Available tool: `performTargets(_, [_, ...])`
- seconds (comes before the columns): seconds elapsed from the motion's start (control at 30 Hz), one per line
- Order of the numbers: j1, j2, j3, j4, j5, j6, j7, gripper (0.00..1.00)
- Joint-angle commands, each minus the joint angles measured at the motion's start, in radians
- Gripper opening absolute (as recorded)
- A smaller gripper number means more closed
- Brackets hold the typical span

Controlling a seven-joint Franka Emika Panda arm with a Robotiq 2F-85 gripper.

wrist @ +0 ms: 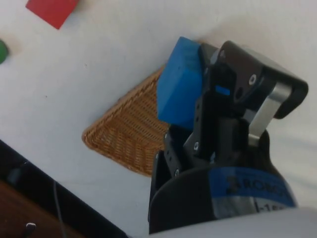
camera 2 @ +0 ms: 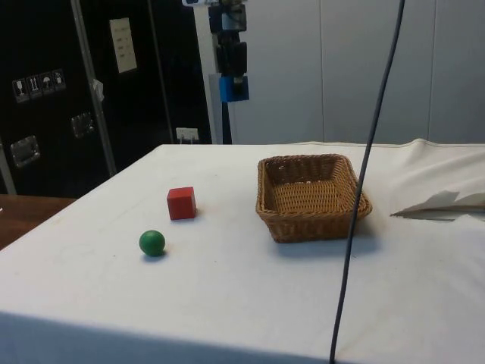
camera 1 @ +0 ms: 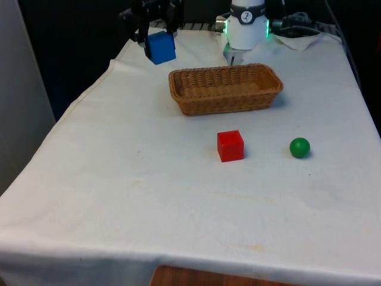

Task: Place all non-red objects into the basket.

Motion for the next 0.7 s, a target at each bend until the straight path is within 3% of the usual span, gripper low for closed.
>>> performTargets(0.0, [0.006, -0.020, -0.003, -0.018, -0.017, 0.009, 0.008, 0.02])
performTargets(0.03, [0.001, -0.009, 0.000, -0.008, -0.003, 0.000, 0.000, 0.02])
performTargets(0.07, [0.008, -0.029, -0.003, -0.026, -0.020, 0.009, 0.008, 0.02])
performTargets(0.2, [0.014, -0.073, -0.002, -0.068, -0.033, 0.010, 0.012, 0.02])
performTargets(0.33, [0.018, -0.111, -0.001, -0.103, -0.045, 0.009, 0.016, 0.02])
performTargets(0.37, [0.014, -0.101, 0.001, -0.094, -0.027, 0.000, 0.003, 0.02])
performTargets(0.47, [0.021, -0.145, 0.000, -0.139, -0.059, 0.017, 0.021, 0.02])
performTargets(0.6, [0.021, -0.186, 0.001, -0.184, -0.078, 0.031, 0.024, 0.02])
performTargets(0.63, [0.018, -0.172, 0.002, -0.169, -0.058, 0.013, 0.010, 0.02])
performTargets(0.67, [0.021, -0.186, 0.001, -0.184, -0.078, 0.031, 0.024, 0.02])
